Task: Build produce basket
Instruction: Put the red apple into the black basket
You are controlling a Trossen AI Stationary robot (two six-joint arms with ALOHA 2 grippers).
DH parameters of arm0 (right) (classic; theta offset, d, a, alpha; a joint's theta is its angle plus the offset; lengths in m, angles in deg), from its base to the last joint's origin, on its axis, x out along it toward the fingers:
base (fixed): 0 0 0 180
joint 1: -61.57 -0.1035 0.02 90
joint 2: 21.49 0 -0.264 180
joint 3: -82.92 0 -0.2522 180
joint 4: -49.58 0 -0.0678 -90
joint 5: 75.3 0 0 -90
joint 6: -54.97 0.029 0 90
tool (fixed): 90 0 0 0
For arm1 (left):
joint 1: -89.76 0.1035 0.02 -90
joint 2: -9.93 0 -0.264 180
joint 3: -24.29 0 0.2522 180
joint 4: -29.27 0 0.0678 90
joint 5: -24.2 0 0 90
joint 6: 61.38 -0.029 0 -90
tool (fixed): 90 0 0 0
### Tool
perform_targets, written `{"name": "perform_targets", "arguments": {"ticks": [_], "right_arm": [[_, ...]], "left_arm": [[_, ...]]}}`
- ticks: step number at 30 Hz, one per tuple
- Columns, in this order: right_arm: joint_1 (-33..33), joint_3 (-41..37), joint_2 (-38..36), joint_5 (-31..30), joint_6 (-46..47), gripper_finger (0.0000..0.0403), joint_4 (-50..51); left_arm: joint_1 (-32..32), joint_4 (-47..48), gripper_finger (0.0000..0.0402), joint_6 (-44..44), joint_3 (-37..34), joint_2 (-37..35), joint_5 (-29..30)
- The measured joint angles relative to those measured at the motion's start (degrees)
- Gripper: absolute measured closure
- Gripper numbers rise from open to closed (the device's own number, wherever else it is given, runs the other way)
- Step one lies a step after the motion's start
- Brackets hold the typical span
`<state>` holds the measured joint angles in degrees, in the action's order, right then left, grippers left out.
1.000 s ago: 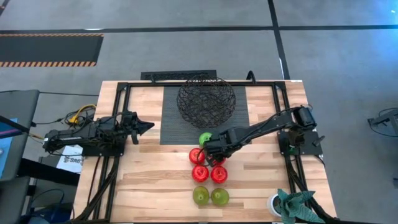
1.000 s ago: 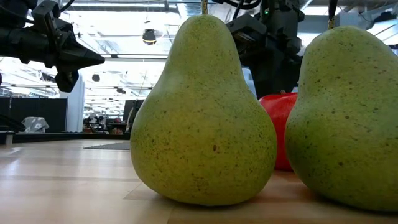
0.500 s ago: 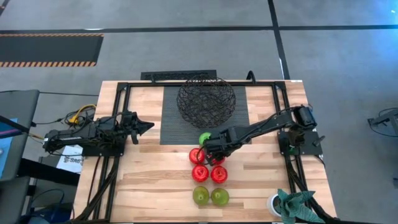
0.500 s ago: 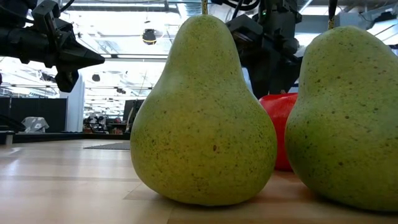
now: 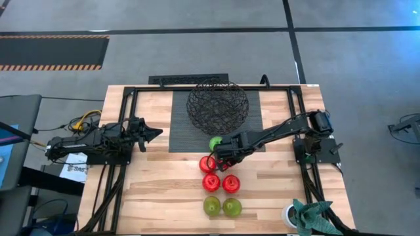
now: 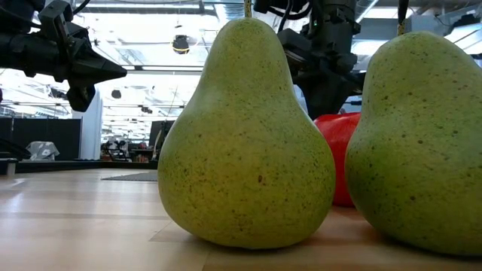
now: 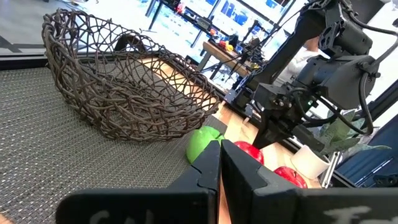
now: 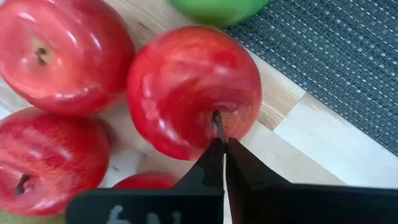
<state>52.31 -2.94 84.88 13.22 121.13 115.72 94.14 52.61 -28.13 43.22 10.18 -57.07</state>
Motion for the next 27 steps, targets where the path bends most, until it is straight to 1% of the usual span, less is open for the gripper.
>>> {"name": "perform_targets", "arguments": {"ticks": [4,12,16,18,21,24,27], "right_arm": [[-0.02,0.02,-0.02,-0.02,-0.02,0.0398,0.33],[-1.32,0.13,-0.89,0.04,0.39,0.0401,2.25],[-2.54,4.42,-3.32,-1.28,1.35,0.0402,5.98],[-3.24,8.64,-4.55,-3.85,1.35,0.0402,9.07],[-4.00,16.40,-6.23,-10.36,0.35,0.0402,14.08],[-3.56,23.51,-7.97,-17.30,-3.14,0.0402,18.13],[-1.11,28.38,-8.82,-22.70,-8.18,0.0402,22.82]], "left_arm": [[-0.01,0.01,0.0401,-0.01,0.00,0.00,0.02],[-0.01,0.03,0.0402,-0.01,0.00,0.00,0.03],[0.00,0.05,0.0401,-0.02,0.00,0.02,0.04],[-0.02,0.13,0.0401,-0.02,0.00,0.02,0.04],[0.00,0.17,0.0402,-0.02,0.00,0.02,0.08],[-0.02,0.21,0.0401,-0.02,0.00,0.02,0.59],[-0.02,0.20,0.0401,-0.02,0.00,0.00,0.59]]}}
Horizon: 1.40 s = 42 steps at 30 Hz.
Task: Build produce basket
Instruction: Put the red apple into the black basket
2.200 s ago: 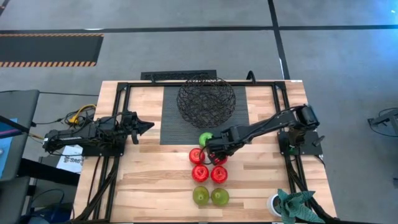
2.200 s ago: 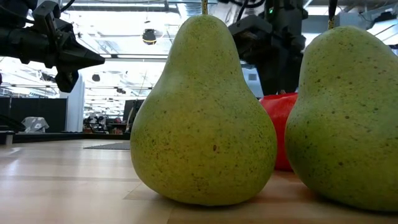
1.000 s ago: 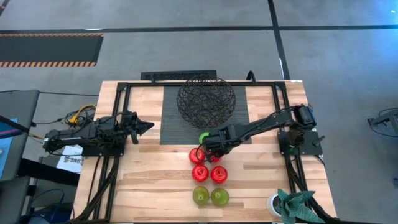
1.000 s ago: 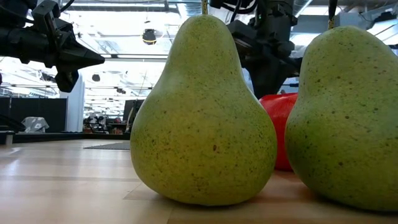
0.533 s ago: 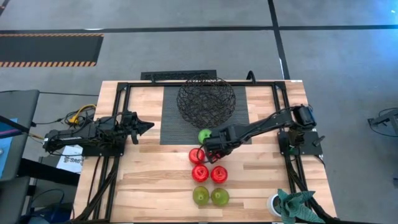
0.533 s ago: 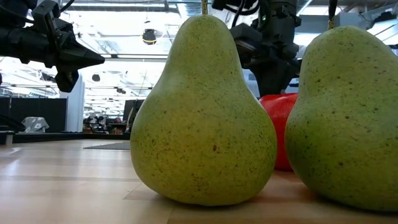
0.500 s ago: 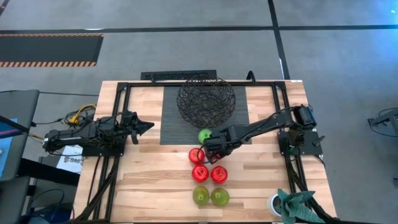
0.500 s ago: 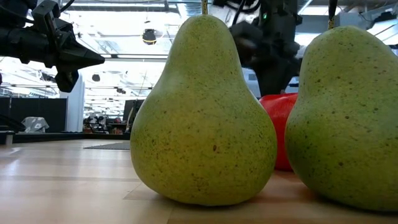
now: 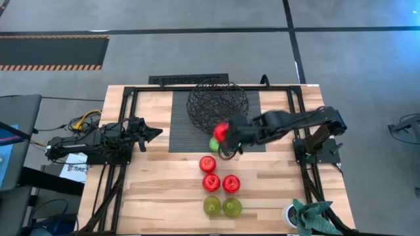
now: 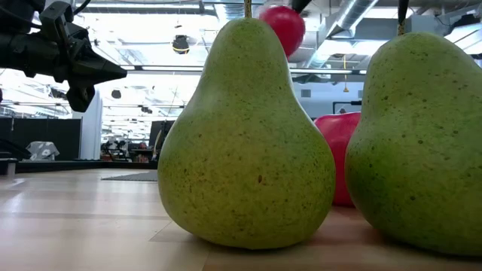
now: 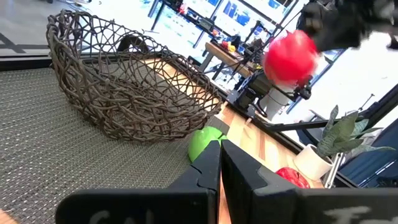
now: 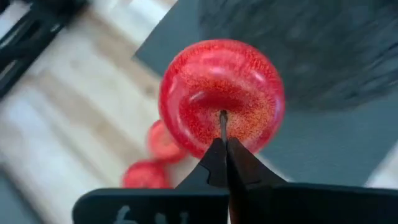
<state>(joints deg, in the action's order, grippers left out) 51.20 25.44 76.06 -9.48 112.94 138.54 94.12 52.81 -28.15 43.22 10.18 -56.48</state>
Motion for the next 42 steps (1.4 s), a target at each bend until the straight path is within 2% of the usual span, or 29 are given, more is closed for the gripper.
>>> {"name": "perform_targets", "arguments": {"ticks": [5,12,17,22,30,37,42], "right_arm": [[8.73,1.76,-0.05,-0.79,-11.29,0.0402,1.47],[22.21,1.66,6.11,9.34,-26.78,0.0403,-2.85],[28.11,1.53,12.14,16.56,-33.28,0.0403,-3.77],[30.48,-0.44,15.95,19.77,-35.93,0.0403,-2.72],[33.28,-5.62,15.79,19.78,-36.58,0.0403,-2.85],[34.71,-11.08,16.15,19.82,-37.02,0.0403,-9.72],[35.29,-11.90,16.19,20.02,-37.04,0.0403,-11.25]], "left_arm": [[0.01,0.00,0.0401,-0.29,0.00,0.01,0.11],[0.00,0.00,0.0401,-0.39,0.00,0.02,0.12],[0.02,0.35,0.0401,-0.42,0.00,0.02,0.13],[0.00,0.37,0.0401,-0.46,0.00,0.02,0.12],[0.01,1.02,0.0402,-1.10,0.00,0.02,0.13],[0.01,1.46,0.0401,-1.11,0.00,0.02,0.13],[0.01,1.49,0.0402,-1.09,0.00,0.02,0.12]]}}
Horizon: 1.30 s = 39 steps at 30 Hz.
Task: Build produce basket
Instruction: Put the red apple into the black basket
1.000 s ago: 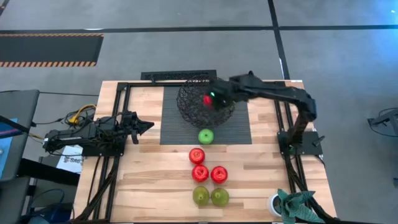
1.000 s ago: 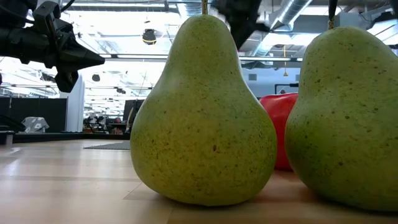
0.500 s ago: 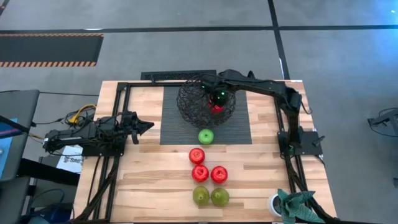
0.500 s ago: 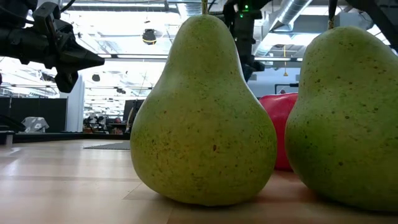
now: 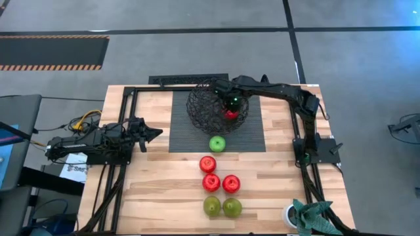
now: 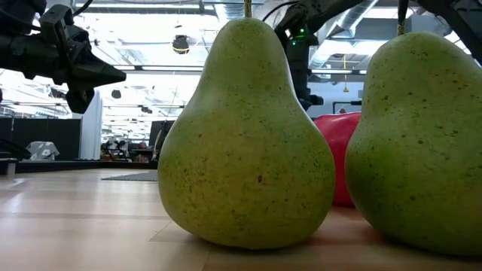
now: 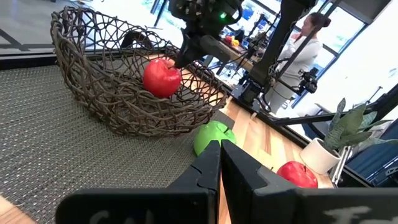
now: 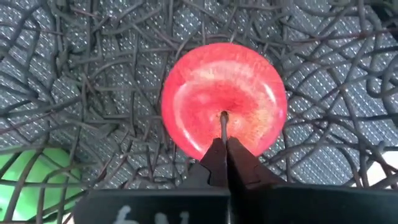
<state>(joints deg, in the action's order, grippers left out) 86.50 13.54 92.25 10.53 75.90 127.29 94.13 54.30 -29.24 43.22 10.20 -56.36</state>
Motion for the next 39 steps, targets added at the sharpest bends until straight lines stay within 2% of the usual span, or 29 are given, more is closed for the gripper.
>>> {"name": "perform_targets", "arguments": {"ticks": [5,16,25,32,36,39], "right_arm": [[0.06,-0.02,0.00,0.22,-0.25,0.0392,0.05],[-0.82,0.38,-0.42,-2.20,-0.62,0.0320,2.07],[-1.93,10.23,-0.50,-3.35,-0.65,0.0274,10.51],[-6.37,20.07,-0.55,4.05,4.00,0.0259,25.23],[-12.51,20.61,-2.20,9.72,9.32,0.0261,25.36],[-18.54,21.00,-3.47,10.05,16.07,0.0263,26.07]], "left_arm": [[0.01,0.00,0.0401,0.02,0.00,0.00,-0.01],[-0.01,-0.02,0.0401,0.07,0.00,0.00,0.01],[-0.01,0.00,0.0401,0.09,0.00,0.00,0.01],[0.01,0.00,0.0401,-0.33,0.00,0.00,0.00],[-0.01,0.01,0.0401,-0.45,0.00,0.00,0.00],[-0.01,0.31,0.0401,-0.52,0.00,0.00,-0.01]]}}
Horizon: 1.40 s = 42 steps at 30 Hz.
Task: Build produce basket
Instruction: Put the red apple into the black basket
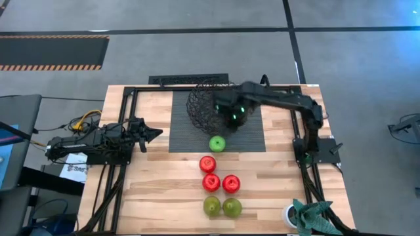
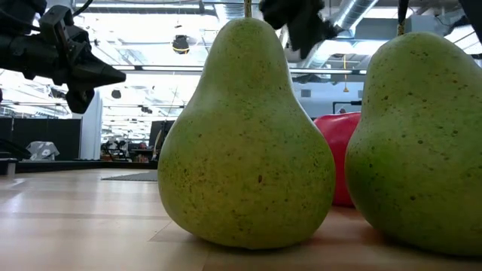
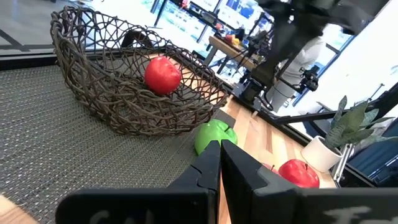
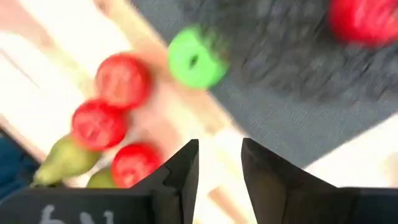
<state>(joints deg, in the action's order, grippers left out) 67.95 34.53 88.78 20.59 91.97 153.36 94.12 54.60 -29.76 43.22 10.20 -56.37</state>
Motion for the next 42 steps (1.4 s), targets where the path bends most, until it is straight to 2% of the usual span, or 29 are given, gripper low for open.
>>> {"name": "perform_targets", "arguments": {"ticks": [4,9,14,18,23,28,32,38,42], "right_arm": [[-8.18,-0.30,0.13,-3.01,11.42,0.0260,-0.66],[-16.92,-0.27,-0.05,-9.90,26.35,0.0254,-0.09],[-24.17,-0.59,-0.05,-15.87,40.77,0.0253,-0.03],[-29.13,-2.27,-0.03,-19.22,48.67,0.0253,-0.02],[-32.19,-4.06,0.04,-20.88,55.75,0.0253,0.06],[-33.50,-4.03,0.03,-21.03,57.53,0.0253,-0.02],[-33.46,-3.91,0.02,-21.01,56.27,0.0253,0.04],[-33.43,-3.23,-0.72,-21.01,49.90,0.0253,-0.04],[-33.46,-3.23,-4.79,-23.39,45.35,0.0253,0.00]], "left_arm": [[0.01,0.97,0.0402,0.06,0.00,0.12,0.00],[0.01,1.30,0.0401,0.10,0.00,0.11,-0.11],[0.02,1.35,0.0380,-0.41,0.02,0.11,-0.56],[0.02,0.82,0.0346,2.17,-0.02,0.20,-5.64],[-0.16,-8.03,0.0316,6.16,-0.02,4.11,-17.48],[-3.16,-12.50,0.0339,0.63,6.82,14.29,-18.09],[-7.61,-11.40,0.0370,-7.34,16.70,27.74,-18.18],[-11.96,4.46,0.0371,-15.32,32.31,49.85,-16.83],[-13.05,7.15,0.0345,-17.76,40.19,61.92,-18.33]]}}
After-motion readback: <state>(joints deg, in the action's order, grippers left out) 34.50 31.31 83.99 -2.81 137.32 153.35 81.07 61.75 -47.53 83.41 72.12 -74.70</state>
